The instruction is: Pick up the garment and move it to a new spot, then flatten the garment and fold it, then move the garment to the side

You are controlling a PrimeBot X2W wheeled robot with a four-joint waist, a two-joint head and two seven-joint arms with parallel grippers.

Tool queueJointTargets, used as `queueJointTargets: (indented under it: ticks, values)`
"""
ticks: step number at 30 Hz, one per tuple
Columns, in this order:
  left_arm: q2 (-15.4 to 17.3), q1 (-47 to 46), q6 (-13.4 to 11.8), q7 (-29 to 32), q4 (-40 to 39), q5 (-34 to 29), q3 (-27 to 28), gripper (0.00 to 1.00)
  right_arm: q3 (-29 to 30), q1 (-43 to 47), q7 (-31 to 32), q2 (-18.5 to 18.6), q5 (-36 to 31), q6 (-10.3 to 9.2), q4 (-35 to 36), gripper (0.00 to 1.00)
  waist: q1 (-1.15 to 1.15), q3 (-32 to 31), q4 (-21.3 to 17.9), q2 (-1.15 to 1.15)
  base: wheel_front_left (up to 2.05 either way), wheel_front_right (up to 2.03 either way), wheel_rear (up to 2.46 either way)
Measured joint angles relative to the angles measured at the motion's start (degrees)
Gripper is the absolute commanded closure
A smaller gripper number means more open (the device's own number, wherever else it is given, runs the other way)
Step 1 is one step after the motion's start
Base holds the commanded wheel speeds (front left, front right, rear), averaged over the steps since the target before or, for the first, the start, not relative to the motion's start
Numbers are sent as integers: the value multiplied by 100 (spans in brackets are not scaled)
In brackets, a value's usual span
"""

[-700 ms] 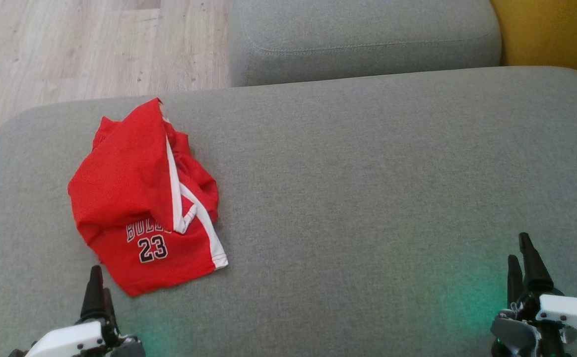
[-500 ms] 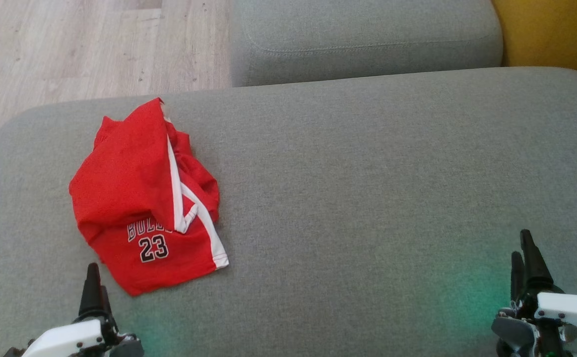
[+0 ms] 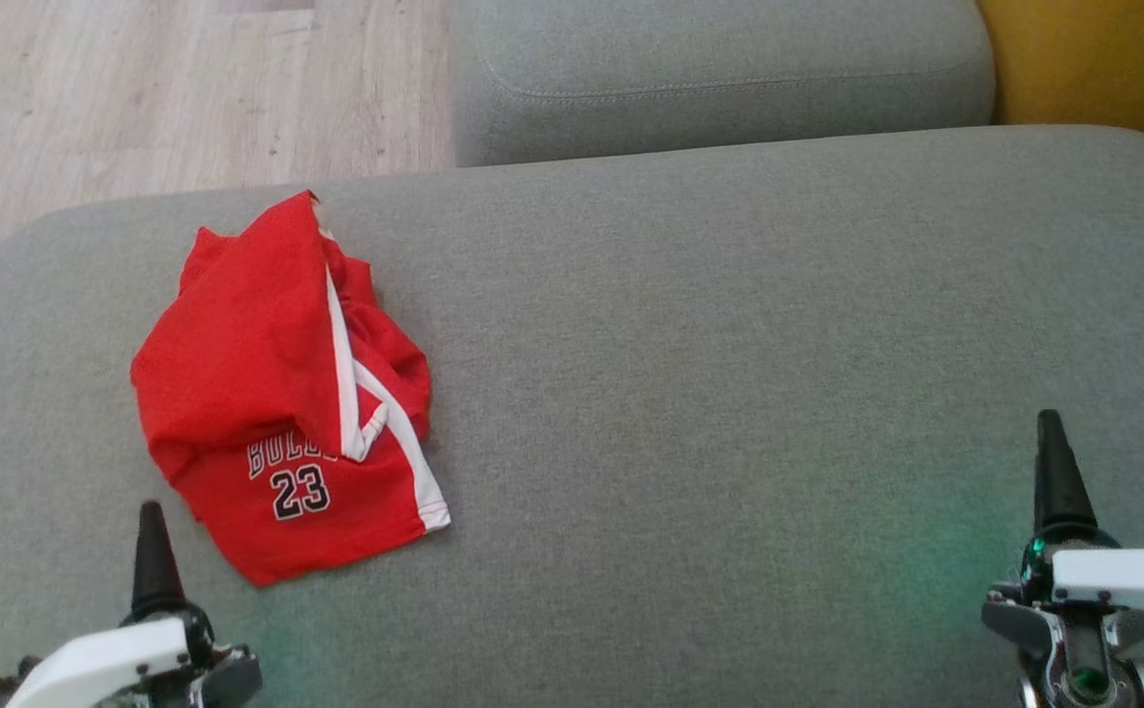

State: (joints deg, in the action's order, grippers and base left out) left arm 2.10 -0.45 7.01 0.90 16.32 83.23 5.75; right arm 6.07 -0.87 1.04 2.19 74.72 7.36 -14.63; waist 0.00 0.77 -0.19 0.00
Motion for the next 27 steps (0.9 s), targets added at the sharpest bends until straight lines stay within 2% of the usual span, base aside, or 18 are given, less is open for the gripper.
queueJointTargets:
  ticks: [7, 16, 27]
  values:
    - [0, -58, -131, -125, -316, -678, -32, 0, -35, -13, -114, 0, -760, 0, 168, 0, 0, 37, -47, 0, 0, 0, 0]
    - [1, -63, -301, -250, -636, -1707, -436, 0, -208, -114, -252, 0, -1806, 0, 402, 0, 0, 47, -39, 0, 0, 0, 0]
    - [4, -66, -289, -428, -837, -3130, -993, 0, -463, -112, -423, 2, -3129, 0, 575, 0, 0, 31, -31, 0, 0, 0, 0]
